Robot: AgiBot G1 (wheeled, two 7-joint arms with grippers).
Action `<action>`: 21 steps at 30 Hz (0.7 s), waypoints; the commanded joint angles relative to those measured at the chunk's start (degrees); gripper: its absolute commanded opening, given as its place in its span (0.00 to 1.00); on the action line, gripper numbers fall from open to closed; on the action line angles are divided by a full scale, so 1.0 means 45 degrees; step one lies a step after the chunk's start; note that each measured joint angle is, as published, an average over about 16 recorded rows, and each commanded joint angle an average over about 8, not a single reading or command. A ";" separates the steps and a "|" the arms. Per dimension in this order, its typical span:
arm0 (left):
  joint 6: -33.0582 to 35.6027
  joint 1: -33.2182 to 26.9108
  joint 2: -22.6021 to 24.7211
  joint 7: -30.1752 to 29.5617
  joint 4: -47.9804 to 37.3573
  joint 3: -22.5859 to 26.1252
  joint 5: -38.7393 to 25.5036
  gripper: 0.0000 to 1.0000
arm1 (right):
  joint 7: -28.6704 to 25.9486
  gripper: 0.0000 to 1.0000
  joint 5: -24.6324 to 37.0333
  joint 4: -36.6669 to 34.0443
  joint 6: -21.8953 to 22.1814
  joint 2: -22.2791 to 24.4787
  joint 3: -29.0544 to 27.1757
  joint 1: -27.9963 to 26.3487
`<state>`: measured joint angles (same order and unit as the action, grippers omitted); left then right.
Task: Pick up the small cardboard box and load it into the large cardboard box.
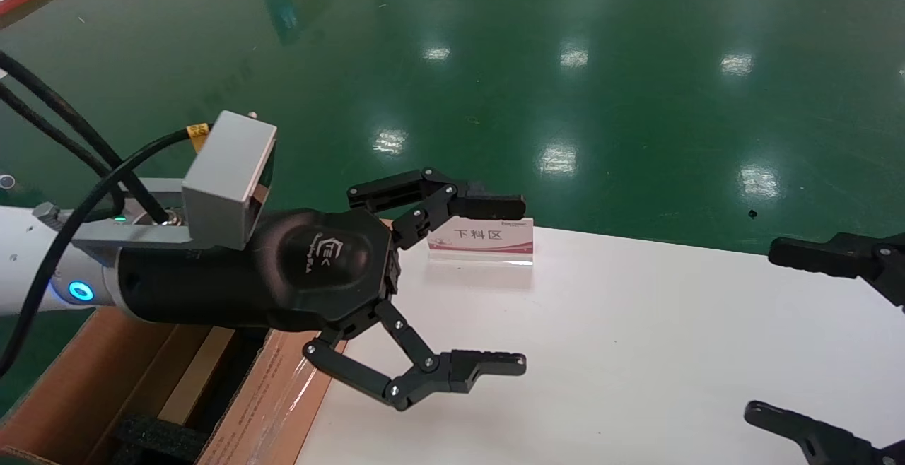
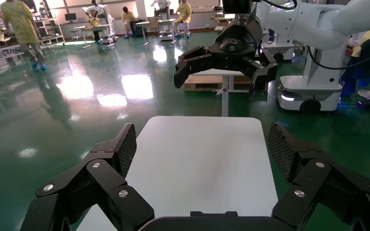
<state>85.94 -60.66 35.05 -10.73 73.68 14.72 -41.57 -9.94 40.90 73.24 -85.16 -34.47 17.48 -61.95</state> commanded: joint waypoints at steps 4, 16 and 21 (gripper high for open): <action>0.0131 0.0389 0.0013 0.0115 0.0061 -0.0549 0.0130 1.00 | 0.0001 1.00 -0.0003 -0.0001 0.0003 0.0001 0.0001 0.0001; 0.0000 -0.0017 0.0004 0.0022 0.0000 0.0037 0.0004 1.00 | 0.0000 1.00 -0.0003 -0.0001 0.0001 0.0001 0.0001 0.0001; -0.0027 -0.0101 0.0001 0.0002 -0.0013 0.0157 -0.0026 1.00 | 0.0000 1.00 -0.0003 -0.0001 0.0001 0.0001 0.0000 0.0001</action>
<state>85.84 -61.08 35.06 -10.71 73.64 15.37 -41.67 -9.94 40.89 73.24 -85.15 -34.46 17.48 -61.95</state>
